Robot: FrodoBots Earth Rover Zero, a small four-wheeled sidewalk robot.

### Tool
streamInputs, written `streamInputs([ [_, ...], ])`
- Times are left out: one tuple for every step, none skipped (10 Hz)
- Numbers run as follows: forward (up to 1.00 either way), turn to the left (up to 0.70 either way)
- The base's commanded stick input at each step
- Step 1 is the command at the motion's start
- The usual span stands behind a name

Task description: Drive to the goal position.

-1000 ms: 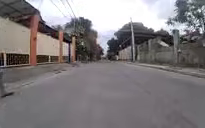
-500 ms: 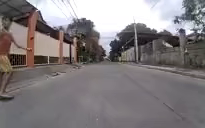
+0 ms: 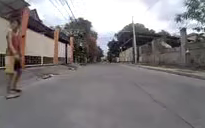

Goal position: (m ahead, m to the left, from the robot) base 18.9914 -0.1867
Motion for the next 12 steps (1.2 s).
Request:
streamInputs([
  [1.0, 0.06],
  [1.0, 0.06],
  [1.0, 0.06],
  [1.0, 0.06],
  [1.0, 0.06],
  [1.0, 0.06],
  [1.0, 0.06],
  [1.0, 0.06],
  [1.0, 0.06],
  [1.0, 0.06],
  [1.0, 0.06],
  [1.0, 0.06],
])
